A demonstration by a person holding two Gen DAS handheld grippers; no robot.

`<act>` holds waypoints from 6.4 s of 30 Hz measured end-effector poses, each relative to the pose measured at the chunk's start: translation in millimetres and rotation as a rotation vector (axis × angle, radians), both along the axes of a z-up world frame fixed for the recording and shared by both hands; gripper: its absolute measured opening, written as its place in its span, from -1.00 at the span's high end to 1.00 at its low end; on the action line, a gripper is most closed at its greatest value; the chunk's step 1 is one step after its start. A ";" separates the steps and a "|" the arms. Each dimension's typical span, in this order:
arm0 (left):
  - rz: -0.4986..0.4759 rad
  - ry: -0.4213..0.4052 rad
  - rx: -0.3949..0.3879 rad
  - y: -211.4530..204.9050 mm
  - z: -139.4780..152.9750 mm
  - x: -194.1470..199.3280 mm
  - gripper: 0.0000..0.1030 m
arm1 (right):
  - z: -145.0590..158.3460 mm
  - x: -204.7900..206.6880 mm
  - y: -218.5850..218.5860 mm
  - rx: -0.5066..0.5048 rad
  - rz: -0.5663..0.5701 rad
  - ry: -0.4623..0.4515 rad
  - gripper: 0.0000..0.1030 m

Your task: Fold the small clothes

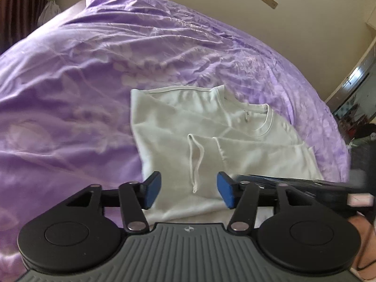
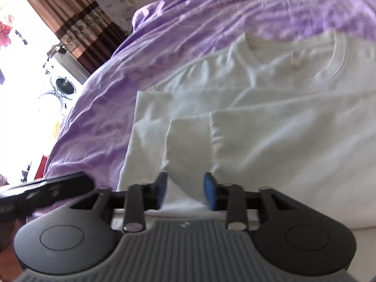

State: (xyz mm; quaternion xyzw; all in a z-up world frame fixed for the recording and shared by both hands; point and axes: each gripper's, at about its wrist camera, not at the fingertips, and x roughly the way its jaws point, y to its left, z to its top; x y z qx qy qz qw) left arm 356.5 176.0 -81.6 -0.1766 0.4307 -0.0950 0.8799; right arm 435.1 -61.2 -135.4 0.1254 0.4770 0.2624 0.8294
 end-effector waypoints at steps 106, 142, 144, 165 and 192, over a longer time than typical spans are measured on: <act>-0.142 0.038 0.620 -53.0 20.7 -15.9 0.84 | 39.4 -78.5 -317.2 -0.329 -0.295 0.008 0.66; -1.173 -0.174 1.181 -119.7 -9.2 -322.5 -0.51 | 103.5 -372.5 -220.8 -0.647 0.486 -0.283 0.08; -1.160 -0.207 1.216 -123.4 -14.4 -325.6 -0.44 | 101.1 -376.2 -222.0 -0.684 0.524 -0.299 0.04; -0.687 -0.232 0.750 -97.5 89.3 -275.9 0.91 | 68.8 -387.9 -216.6 -1.039 0.707 -0.471 0.10; -0.418 -0.418 0.694 -73.1 156.5 -291.2 0.93 | 193.1 -366.9 -236.5 -0.819 0.128 -0.775 1.00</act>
